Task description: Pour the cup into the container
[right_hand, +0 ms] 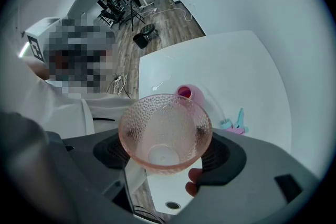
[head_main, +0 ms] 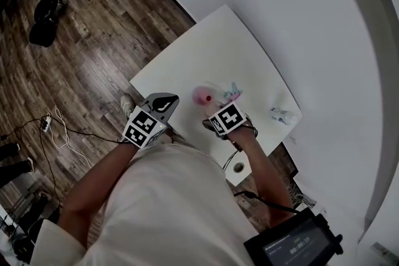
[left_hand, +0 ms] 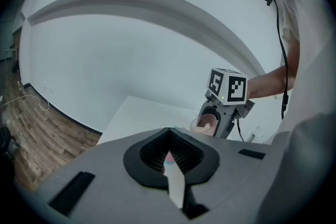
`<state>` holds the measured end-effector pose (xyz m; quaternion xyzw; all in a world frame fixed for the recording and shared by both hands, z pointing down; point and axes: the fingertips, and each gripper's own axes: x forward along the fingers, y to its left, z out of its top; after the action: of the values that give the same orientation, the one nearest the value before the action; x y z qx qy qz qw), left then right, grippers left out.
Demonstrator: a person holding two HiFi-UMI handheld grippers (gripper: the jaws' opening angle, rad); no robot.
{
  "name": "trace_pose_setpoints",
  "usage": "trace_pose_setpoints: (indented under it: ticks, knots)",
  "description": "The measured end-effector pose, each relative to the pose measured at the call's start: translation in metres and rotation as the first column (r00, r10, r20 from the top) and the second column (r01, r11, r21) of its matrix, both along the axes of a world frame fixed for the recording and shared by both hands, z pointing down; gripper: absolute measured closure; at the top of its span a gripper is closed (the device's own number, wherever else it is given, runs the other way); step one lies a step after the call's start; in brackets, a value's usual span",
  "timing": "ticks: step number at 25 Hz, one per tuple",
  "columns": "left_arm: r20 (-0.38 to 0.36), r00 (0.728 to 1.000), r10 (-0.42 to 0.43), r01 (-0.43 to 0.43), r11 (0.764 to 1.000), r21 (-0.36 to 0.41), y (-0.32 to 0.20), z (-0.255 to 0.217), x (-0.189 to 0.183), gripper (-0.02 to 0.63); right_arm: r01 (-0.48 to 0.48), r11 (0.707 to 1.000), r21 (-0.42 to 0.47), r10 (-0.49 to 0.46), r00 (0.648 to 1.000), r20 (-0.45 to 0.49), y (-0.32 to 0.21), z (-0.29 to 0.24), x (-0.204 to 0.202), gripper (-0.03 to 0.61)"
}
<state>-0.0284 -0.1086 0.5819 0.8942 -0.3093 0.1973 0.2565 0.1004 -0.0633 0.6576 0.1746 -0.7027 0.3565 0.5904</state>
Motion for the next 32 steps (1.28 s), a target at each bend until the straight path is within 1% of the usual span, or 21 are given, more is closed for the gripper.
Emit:
trace_pose_setpoints:
  ticks: [32]
  knots:
    - [-0.014,1.0,-0.025,0.025,1.0,-0.009,-0.0005,0.0038,-0.0068,0.604,0.015,0.994,-0.11,-0.02,0.999,-0.043,-0.0014,0.0004,-0.0002,0.198]
